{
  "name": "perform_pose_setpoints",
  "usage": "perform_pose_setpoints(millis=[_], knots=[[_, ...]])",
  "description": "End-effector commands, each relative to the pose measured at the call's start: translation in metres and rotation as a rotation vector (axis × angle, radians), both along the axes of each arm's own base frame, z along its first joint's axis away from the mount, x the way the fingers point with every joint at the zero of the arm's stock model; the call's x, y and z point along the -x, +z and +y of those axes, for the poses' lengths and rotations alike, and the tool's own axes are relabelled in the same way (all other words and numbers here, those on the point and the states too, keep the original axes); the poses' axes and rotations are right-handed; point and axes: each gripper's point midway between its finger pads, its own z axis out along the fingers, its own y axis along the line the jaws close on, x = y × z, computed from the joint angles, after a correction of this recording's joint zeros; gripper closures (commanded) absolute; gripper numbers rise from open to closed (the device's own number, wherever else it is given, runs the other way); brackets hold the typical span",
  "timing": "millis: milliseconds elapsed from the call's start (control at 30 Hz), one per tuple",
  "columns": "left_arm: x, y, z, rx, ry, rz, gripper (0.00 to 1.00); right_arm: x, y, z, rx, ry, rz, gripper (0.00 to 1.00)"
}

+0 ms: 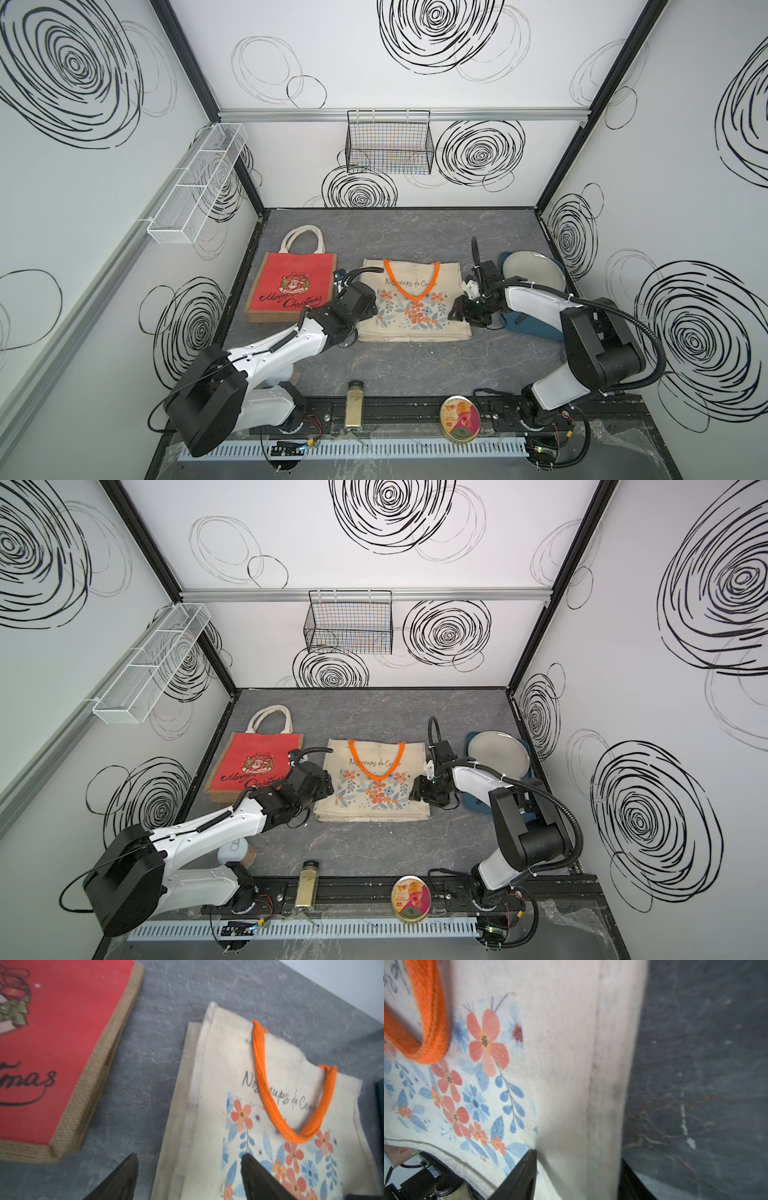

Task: Put away the canvas bag
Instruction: Place the canvas bag at the center of the board, then pick up the canvas bag from the center of the board.

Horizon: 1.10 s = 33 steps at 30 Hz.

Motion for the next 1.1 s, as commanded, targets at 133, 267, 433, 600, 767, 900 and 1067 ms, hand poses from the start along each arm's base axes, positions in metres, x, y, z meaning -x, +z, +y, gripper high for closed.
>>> perform_pose_setpoints(millis=[133, 267, 433, 600, 767, 900, 1067], knots=[[-0.071, 0.028, -0.025, 0.207, -0.120, -0.178, 0.02, -0.062, 0.031, -0.006, -0.072, -0.007, -0.167, 0.24], [-0.080, 0.010, -0.034, 0.157, -0.121, -0.141, 0.01, -0.077, 0.028, 0.000, -0.117, 0.006, -0.196, 0.26], [-0.075, -0.032, -0.029, 0.117, -0.101, -0.061, 0.02, -0.077, 0.005, 0.000, -0.117, 0.004, -0.185, 0.28], [-0.065, -0.044, -0.047, 0.231, -0.145, -0.065, 0.21, -0.070, -0.005, 0.015, -0.153, 0.042, -0.195, 0.40], [-0.063, -0.055, -0.069, 0.258, -0.192, -0.041, 0.67, -0.076, -0.005, 0.030, -0.171, 0.060, -0.230, 0.90], [-0.083, -0.028, -0.074, 0.274, -0.187, -0.092, 1.00, -0.099, 0.012, 0.028, -0.145, 0.044, -0.276, 1.00], [-0.131, 0.050, -0.083, 0.220, -0.206, -0.197, 1.00, -0.143, 0.071, 0.028, -0.151, 0.043, -0.410, 1.00]])
